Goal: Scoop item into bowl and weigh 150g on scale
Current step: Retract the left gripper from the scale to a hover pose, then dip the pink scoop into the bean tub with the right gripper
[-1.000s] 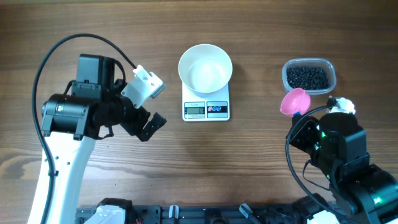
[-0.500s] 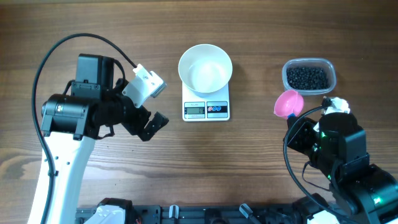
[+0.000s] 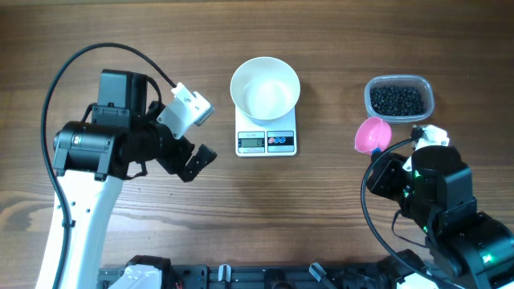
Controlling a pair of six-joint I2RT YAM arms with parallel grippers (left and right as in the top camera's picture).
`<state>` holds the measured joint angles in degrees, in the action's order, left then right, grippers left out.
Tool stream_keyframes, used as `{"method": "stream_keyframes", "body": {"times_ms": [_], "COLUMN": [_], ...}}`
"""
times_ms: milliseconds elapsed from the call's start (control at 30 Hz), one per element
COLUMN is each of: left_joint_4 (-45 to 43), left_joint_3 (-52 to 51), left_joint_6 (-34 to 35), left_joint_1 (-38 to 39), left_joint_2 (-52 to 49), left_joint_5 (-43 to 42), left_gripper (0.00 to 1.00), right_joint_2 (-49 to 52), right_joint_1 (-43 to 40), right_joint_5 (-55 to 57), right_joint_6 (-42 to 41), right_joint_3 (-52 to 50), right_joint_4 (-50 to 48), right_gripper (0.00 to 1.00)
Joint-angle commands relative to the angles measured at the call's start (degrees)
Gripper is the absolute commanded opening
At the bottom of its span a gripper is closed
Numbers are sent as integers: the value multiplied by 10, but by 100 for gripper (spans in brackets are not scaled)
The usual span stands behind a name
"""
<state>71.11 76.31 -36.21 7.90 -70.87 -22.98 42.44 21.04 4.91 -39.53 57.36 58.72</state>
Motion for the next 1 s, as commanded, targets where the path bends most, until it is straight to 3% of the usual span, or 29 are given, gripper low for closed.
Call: {"method": "stream_keyframes", "body": {"times_ms": [0, 467, 633, 800, 900, 967], "left_joint_4": [0, 0, 0, 0, 0, 0], "left_joint_3": [-4, -4, -4, -4, -4, -4], "left_joint_6": [-11, -11, -11, -11, -11, -11], "left_joint_1": [-3, -3, -3, -3, -3, -3], "left_joint_2": [6, 6, 6, 6, 6, 6], "left_joint_5": [8, 8, 8, 8, 8, 8], "left_gripper": [100, 100, 100, 100, 100, 100], "right_joint_2": [0, 0, 5, 51, 123, 160], "right_joint_1": [-2, -2, -2, -4, -22, -65], "right_joint_5": [-5, 28, 79, 102, 102, 92], "right_joint_6": [8, 112, 75, -54, -52, 7], "right_joint_3": [3, 3, 3, 7, 33, 76], "right_joint_4": [-1, -14, -18, -55, -55, -54], "right_gripper": [4, 5, 4, 5, 4, 4]}}
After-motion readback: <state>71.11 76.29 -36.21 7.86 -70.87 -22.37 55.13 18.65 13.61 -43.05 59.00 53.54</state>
